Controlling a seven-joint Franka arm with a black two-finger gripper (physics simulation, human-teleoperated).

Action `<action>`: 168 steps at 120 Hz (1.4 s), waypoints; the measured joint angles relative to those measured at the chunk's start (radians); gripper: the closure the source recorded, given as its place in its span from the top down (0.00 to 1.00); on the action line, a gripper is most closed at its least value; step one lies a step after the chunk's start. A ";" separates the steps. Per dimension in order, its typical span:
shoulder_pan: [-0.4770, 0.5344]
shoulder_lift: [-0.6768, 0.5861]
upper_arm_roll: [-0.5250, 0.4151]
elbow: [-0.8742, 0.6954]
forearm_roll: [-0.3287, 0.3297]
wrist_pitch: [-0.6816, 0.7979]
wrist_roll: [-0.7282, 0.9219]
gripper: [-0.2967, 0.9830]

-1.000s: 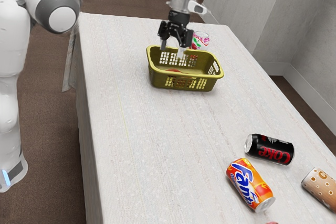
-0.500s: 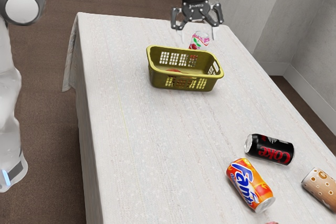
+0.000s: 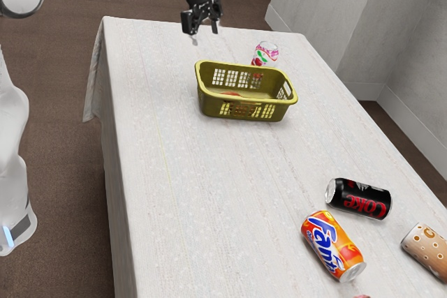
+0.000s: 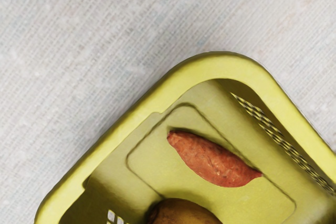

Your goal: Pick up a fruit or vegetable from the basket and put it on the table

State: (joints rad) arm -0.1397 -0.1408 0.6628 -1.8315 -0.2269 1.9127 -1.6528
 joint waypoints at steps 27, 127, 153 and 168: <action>0.026 0.054 0.005 0.032 0.009 0.026 0.073 0.77; 0.038 0.309 -0.153 0.152 -0.048 0.092 0.521 0.77; 0.040 0.334 -0.173 0.151 -0.053 0.115 0.650 0.77; 0.040 0.351 -0.193 0.151 -0.065 0.127 0.705 0.77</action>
State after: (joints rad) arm -0.0993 0.2106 0.4699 -1.6801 -0.2918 2.0399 -0.9478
